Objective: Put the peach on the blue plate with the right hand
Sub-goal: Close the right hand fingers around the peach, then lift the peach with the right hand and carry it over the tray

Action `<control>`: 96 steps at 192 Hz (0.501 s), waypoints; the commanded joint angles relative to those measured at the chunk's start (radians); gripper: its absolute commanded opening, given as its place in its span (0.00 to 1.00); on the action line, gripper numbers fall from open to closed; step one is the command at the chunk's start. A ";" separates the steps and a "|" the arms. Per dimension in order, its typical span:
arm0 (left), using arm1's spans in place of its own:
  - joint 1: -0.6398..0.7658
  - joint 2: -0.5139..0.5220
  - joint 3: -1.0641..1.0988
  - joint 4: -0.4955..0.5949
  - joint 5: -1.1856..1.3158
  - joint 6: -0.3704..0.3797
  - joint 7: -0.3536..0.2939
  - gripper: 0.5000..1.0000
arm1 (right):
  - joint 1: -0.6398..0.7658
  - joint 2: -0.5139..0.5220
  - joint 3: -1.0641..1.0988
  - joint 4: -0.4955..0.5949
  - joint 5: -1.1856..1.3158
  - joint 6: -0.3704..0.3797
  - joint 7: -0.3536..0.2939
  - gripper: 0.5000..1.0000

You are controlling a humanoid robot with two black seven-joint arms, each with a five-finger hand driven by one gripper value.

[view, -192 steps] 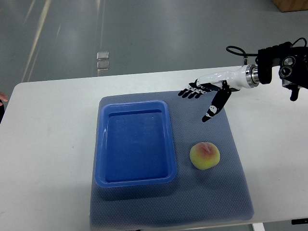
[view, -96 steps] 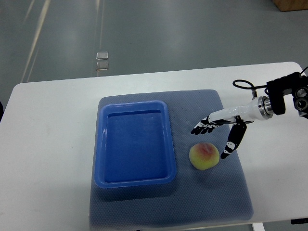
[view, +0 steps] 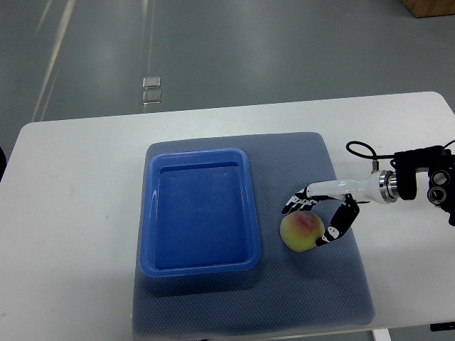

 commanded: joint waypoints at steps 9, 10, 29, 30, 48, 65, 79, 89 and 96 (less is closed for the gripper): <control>0.000 0.000 0.000 0.000 0.000 0.000 0.000 1.00 | -0.017 0.006 0.000 0.000 -0.012 -0.017 0.004 0.36; 0.000 0.000 0.000 0.000 0.000 0.000 0.000 1.00 | -0.017 0.006 0.000 0.000 -0.012 -0.017 0.004 0.36; 0.000 0.000 0.000 0.001 0.000 0.002 0.000 1.00 | -0.014 0.006 0.003 0.001 -0.019 -0.032 0.020 0.00; 0.000 0.000 0.000 0.001 0.000 0.002 0.000 1.00 | -0.013 0.006 0.003 0.001 -0.019 -0.032 0.020 0.00; 0.000 0.000 0.000 0.001 0.000 0.000 0.000 1.00 | 0.005 -0.005 0.059 0.004 -0.011 -0.019 0.023 0.00; 0.000 0.000 0.000 0.000 0.000 0.002 0.000 1.00 | 0.069 -0.032 0.096 0.011 0.000 0.032 0.023 0.00; 0.000 0.000 0.000 0.000 0.000 0.002 0.000 1.00 | 0.121 -0.051 0.101 0.015 0.014 0.069 0.023 0.00; 0.000 0.000 0.000 0.000 0.000 0.000 0.000 1.00 | 0.154 -0.055 0.102 0.015 0.034 0.078 0.023 0.00; 0.000 0.000 0.000 0.000 0.000 0.000 0.000 1.00 | 0.154 -0.055 0.102 0.015 0.034 0.078 0.023 0.00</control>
